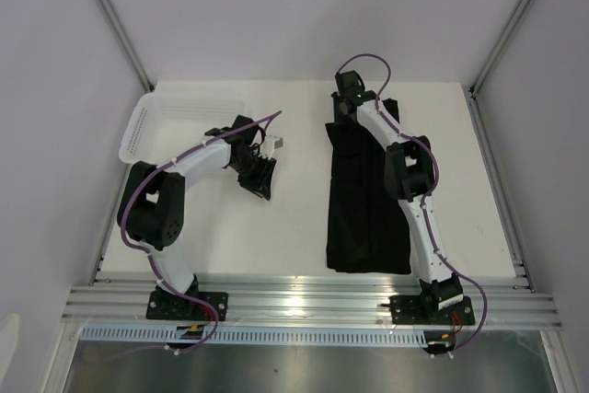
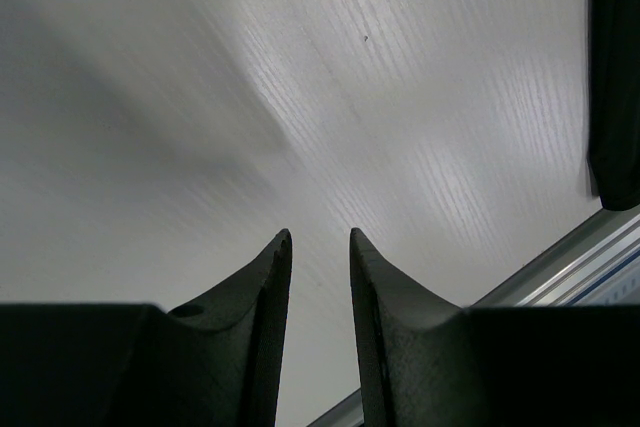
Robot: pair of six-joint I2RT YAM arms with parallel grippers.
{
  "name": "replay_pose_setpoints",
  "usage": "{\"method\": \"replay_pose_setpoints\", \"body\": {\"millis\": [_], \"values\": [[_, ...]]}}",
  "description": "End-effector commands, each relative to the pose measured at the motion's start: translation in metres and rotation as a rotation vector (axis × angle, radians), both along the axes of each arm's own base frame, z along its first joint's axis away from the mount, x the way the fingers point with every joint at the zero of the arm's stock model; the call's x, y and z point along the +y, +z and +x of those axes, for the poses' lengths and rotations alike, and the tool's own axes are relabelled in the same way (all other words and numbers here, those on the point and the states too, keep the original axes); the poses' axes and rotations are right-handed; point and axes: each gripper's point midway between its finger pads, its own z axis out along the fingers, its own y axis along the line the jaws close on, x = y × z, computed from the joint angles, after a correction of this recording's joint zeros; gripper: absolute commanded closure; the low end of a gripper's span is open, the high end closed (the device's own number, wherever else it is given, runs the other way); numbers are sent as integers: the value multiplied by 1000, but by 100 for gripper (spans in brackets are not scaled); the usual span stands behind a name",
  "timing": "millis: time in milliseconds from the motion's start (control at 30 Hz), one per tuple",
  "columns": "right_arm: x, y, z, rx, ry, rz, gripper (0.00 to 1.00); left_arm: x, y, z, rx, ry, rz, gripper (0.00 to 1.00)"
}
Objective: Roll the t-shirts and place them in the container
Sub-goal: Fold the tshirt
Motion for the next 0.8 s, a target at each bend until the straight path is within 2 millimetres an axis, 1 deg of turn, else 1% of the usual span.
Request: {"method": "replay_pose_setpoints", "body": {"millis": [0,33,67,167,233,300,367,433,467,533,633,767], "values": [[4,-4,-6,26,2,17,74,0,6,7,-22,-7,-14,66],[3,-6,-7,29,-2,15,76,0,5,6,-21,-7,-14,66],[3,-3,-6,21,-6,20,80,0,5,6,-20,-7,-15,67],[4,10,1,-14,-8,30,83,1,6,6,-23,-6,-13,67],[2,21,4,-38,-11,35,84,0,6,6,-21,-7,-15,66],[1,27,7,-54,-11,36,85,0,6,7,-22,-6,-17,66],[1,34,8,-68,-11,37,82,1,6,7,-19,-5,-17,66],[1,37,10,-75,-13,44,78,-1,9,9,-25,-5,-23,66],[1,38,10,-76,-11,47,77,0,6,7,-18,-6,-20,66],[0,36,10,-75,-19,48,76,1,5,6,-13,-4,-18,66],[-1,35,10,-70,-28,50,77,1,5,6,-15,-6,-19,66],[0,37,10,-74,-32,54,83,1,5,6,-15,-8,-21,66]]}}
